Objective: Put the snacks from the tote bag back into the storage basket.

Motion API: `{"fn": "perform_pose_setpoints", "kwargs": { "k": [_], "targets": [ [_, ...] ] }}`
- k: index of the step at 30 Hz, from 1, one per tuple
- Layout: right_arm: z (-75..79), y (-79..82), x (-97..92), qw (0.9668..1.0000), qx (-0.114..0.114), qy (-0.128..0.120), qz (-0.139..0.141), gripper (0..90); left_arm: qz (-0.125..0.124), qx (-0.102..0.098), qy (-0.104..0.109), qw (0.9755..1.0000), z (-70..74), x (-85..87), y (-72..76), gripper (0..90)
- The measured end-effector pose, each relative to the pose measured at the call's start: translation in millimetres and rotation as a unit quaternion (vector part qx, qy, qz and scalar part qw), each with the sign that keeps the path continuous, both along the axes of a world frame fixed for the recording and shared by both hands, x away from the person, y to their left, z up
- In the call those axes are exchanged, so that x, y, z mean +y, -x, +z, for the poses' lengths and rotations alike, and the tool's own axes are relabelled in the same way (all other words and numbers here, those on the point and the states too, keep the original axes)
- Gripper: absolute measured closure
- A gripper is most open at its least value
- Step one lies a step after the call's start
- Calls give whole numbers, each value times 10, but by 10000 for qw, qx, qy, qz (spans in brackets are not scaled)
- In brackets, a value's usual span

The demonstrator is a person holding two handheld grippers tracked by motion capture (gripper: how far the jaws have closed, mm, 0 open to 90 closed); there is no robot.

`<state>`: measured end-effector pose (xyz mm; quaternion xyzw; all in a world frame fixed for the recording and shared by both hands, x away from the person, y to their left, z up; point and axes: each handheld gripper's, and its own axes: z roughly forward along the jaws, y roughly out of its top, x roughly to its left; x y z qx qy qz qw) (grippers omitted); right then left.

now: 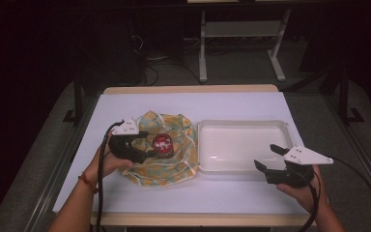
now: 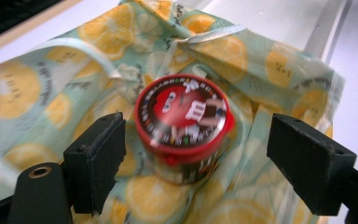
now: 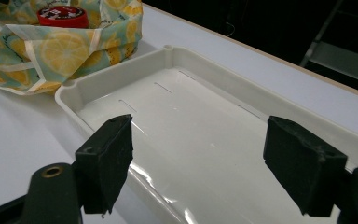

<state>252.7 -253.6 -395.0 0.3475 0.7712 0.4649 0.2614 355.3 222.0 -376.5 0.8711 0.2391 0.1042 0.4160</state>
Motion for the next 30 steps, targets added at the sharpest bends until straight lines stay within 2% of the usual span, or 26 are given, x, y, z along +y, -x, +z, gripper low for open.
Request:
{"fn": "perform_pose_setpoints", "kwargs": {
  "k": [7, 9, 14, 17, 20, 23, 30],
  "targets": [
    [-2, 7, -14, 10000, 10, 11, 0, 235, -13, 96, -221, 9997, -16, -148, -120, 183],
    [-2, 8, -11, 10000, 13, 17, 3, 235, -48, 112, -203, 9997, -23, -168, -132, 183],
    [-8, 7, 1, 10000, 40, 11, 39, 235, -20, 111, -355, 9993, -52, -176, -177, 184],
    [-11, 9, 11, 10000, 56, 30, 46, 235, -96, 152, -285, 9994, -87, -193, -195, 184],
    [-8, 14, 15, 9999, 38, 54, 85, 235, -138, 104, -617, 9979, -133, -253, -219, 181],
    [-12, 21, 25, 9999, 58, 85, 87, 235, -137, 218, -592, 9979, -164, -268, -242, 191],
    [-23, 42, -2, 9999, 76, 110, 50, 235, -183, 264, -825, 9961, -241, -374, -278, 216]
  ]
}}
